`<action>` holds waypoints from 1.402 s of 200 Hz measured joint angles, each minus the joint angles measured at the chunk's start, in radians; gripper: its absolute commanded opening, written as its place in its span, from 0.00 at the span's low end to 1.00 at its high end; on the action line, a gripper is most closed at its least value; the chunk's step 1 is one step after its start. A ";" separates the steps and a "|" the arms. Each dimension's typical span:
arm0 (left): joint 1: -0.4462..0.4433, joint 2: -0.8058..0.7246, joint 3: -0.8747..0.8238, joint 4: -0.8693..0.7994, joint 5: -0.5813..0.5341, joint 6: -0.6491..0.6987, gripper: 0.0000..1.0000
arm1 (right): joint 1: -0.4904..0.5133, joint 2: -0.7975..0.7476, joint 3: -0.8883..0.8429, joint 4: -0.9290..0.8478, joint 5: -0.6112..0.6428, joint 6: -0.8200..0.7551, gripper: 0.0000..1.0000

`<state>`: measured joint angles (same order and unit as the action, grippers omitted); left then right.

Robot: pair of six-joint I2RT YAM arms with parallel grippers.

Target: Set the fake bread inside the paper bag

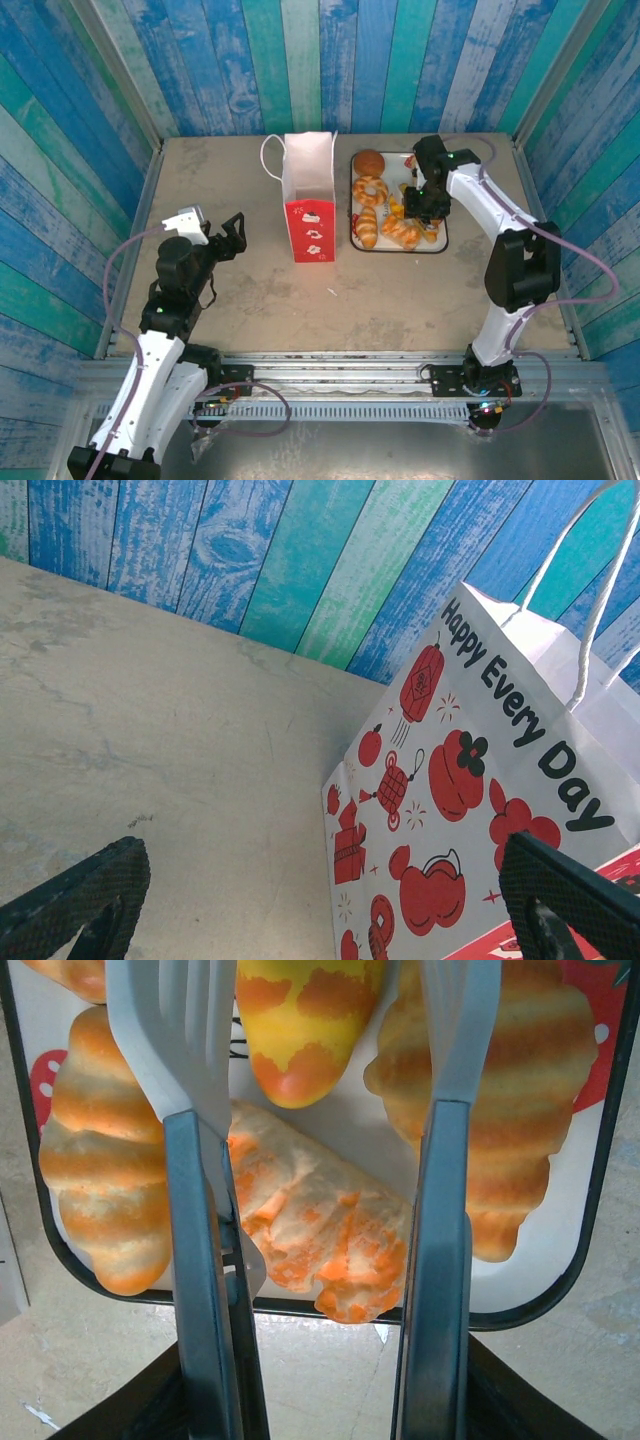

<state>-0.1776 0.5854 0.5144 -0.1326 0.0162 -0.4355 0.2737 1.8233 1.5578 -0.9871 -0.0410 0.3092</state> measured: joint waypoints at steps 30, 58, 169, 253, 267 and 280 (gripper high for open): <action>0.000 0.000 0.000 0.000 0.000 0.000 0.94 | 0.001 0.007 0.000 0.000 0.000 0.000 0.52; 0.000 0.001 0.000 0.000 0.000 0.000 0.94 | 0.002 0.010 0.000 0.001 -0.001 0.000 0.52; 0.000 0.003 0.000 0.001 0.000 0.000 0.94 | 0.013 0.059 0.000 0.008 -0.011 0.000 0.53; 0.000 0.008 0.000 0.002 -0.001 0.000 0.94 | 0.022 0.087 0.012 0.008 -0.011 -0.001 0.41; 0.000 0.010 0.000 0.002 -0.001 0.000 0.94 | 0.022 0.087 0.015 0.008 -0.011 0.000 0.35; 0.000 0.011 0.000 0.001 -0.002 0.000 0.94 | 0.022 0.087 0.015 0.008 -0.009 0.001 0.29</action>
<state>-0.1776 0.5961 0.5144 -0.1314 0.0139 -0.4351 0.2955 1.9106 1.5730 -0.9794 -0.0502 0.3099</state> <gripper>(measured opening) 0.940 0.347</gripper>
